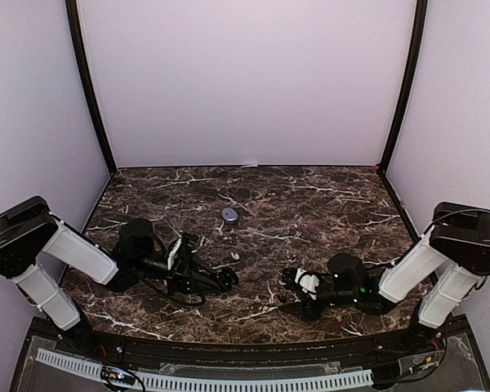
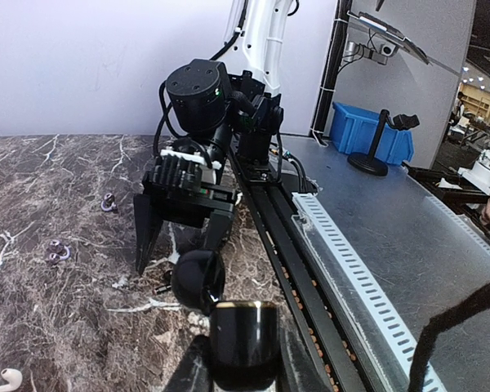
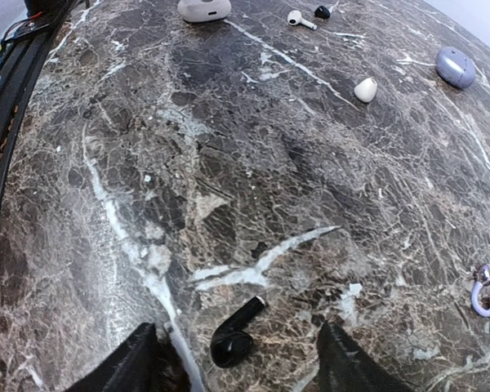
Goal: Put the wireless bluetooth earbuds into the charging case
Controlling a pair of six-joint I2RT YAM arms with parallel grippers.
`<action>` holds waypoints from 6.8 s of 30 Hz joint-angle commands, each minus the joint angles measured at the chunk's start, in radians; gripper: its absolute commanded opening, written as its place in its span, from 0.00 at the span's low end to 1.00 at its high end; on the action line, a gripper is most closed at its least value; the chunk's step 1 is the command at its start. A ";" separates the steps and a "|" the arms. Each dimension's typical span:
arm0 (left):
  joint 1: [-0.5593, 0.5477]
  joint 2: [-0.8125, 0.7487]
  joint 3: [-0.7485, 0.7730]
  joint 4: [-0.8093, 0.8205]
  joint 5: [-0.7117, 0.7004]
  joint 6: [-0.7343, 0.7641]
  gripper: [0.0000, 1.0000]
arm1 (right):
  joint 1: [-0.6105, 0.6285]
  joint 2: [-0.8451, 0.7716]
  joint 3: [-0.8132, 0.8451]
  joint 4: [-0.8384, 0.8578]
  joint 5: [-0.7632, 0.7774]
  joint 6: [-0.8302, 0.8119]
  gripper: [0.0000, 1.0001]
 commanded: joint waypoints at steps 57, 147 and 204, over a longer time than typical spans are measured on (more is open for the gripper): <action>-0.004 -0.051 -0.015 0.010 -0.005 -0.013 0.23 | 0.072 0.016 -0.033 0.036 0.184 0.053 0.39; -0.039 0.065 0.108 0.011 0.037 0.045 0.21 | 0.135 -0.465 0.141 -0.432 0.115 -0.177 0.05; -0.090 0.000 0.044 -0.057 -0.221 0.211 0.19 | 0.254 -0.329 0.331 -0.562 0.169 -0.024 0.01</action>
